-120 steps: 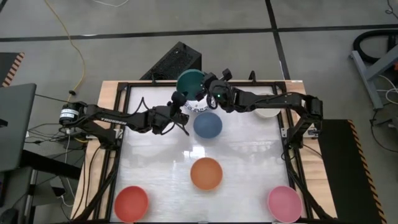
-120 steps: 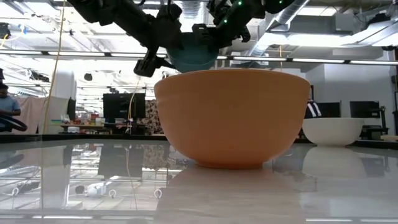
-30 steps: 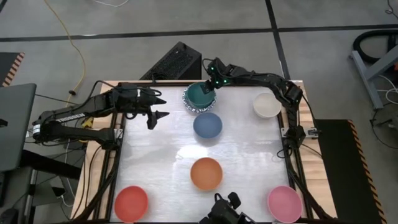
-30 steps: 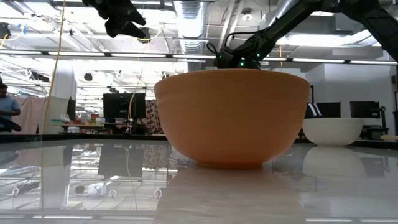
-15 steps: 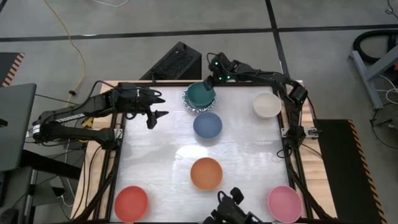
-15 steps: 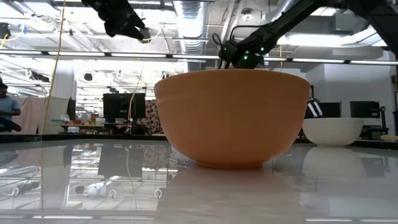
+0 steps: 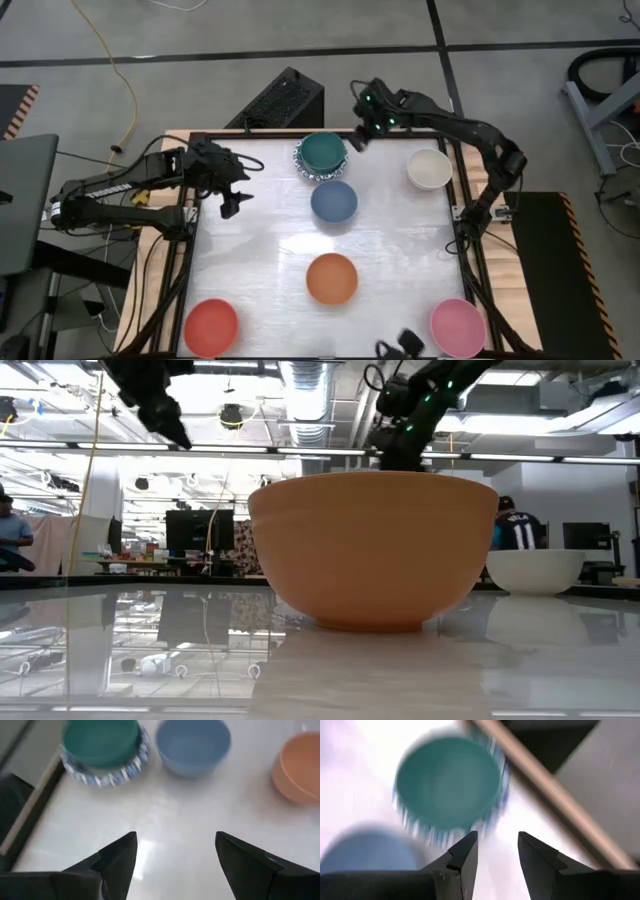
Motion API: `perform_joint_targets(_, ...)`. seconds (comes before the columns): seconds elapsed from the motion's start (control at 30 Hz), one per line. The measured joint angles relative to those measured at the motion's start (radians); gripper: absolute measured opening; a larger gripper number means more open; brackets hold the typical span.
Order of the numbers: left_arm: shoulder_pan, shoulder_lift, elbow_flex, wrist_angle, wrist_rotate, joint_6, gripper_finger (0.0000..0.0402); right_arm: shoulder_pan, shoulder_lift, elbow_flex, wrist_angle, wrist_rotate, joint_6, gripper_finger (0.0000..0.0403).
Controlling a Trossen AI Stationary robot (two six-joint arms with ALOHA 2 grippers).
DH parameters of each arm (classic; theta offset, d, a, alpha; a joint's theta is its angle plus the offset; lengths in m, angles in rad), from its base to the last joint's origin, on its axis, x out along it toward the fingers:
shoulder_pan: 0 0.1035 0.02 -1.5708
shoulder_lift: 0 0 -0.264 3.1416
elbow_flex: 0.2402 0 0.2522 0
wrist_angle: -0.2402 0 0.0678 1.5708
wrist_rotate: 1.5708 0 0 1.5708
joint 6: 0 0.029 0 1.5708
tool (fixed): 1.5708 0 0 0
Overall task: Nest bowls inside each other
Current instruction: Stack the orange bowl on top of the green bowl
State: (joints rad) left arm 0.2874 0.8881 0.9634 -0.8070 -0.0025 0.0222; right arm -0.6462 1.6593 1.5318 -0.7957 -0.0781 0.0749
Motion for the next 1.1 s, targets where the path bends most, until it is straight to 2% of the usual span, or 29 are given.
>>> perform_joint_targets(0.17, -0.05, 0.001, 0.0, -0.024, 0.044, -0.075, 0.0259, 0.066, -0.05, -0.001, -0.321, 0.0, 0.095, 0.0159)
perform_joint_targets(0.27, -0.111, 0.002, 0.0, -0.038, 0.052, -0.108, 0.0259, 0.137, -0.074, -0.041, -0.388, 0.009, 0.15, 0.0159)
perform_joint_targets(0.43, -0.275, 0.002, 0.0, -0.122, 0.047, -0.189, 0.0259, 0.305, -0.107, -0.136, -0.386, 0.025, 0.189, 0.0159)
perform_joint_targets(0.6, -0.508, 0.002, 0.0, -0.158, 0.038, -0.264, 0.0259, 0.483, -0.124, -0.206, -0.374, 0.095, 0.269, 0.0159)
perform_joint_targets(0.77, -0.739, 0.025, 0.0, -0.12, -0.062, -0.402, 0.0259, 0.641, -0.124, -0.253, -0.348, 0.193, 0.33, 0.0159)
perform_joint_targets(0.9, -0.89, 0.085, 0.0, -0.122, -0.111, -0.535, 0.0259, 0.726, -0.123, -0.256, -0.341, 0.246, 0.396, 0.0159)
perform_joint_targets(1.1, -1.077, 0.241, 0.0, -0.123, -0.122, -0.678, 0.0259, 0.82, -0.123, -0.256, -0.311, 0.294, 0.452, 0.0159)
